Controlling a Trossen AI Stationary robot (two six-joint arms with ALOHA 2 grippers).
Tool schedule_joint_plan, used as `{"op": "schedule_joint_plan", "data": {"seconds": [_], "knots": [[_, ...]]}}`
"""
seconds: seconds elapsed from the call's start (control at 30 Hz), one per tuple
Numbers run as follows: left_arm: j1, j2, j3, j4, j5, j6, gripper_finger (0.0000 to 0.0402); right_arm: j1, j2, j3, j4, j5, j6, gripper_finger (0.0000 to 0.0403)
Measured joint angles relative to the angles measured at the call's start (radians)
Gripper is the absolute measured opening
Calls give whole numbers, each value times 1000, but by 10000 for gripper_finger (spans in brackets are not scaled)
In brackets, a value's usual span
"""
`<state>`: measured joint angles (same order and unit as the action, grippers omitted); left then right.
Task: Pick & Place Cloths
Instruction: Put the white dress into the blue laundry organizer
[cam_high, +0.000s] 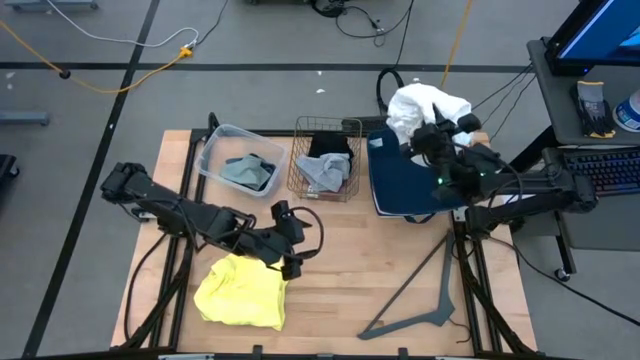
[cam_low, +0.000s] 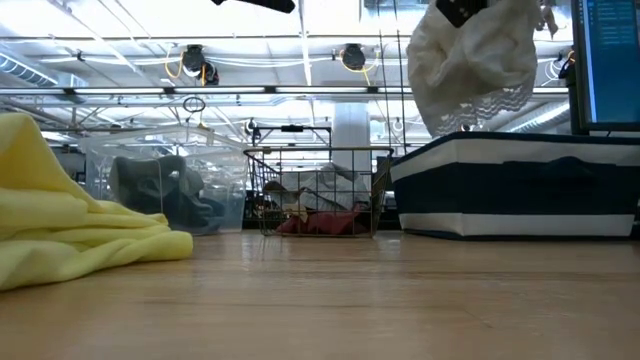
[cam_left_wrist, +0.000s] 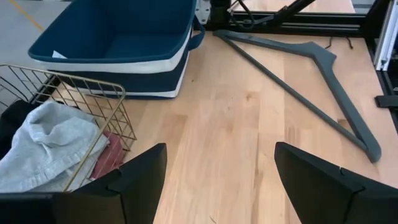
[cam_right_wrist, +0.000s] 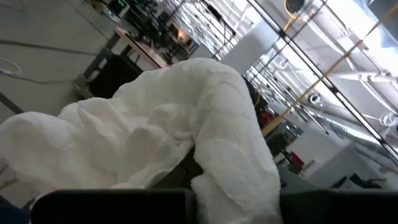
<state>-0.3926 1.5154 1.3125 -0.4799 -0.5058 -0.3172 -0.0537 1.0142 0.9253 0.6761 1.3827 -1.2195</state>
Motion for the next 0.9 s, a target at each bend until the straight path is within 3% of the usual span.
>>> {"op": "schedule_joint_plan", "data": {"seconds": [0.33, 0.63, 0.9], "knots": [[-3, 0, 0, 4, 0, -28, 298, -13, 2, 0, -234, 34, 245, 43], [-3, 0, -1, 5, 16, -53, 298, -13, 3, 0, -618, 24, 606, 43], [-4, 0, -1, 5, 17, -66, 299, -40, 3, 0, -923, -136, 956, 43]]}}
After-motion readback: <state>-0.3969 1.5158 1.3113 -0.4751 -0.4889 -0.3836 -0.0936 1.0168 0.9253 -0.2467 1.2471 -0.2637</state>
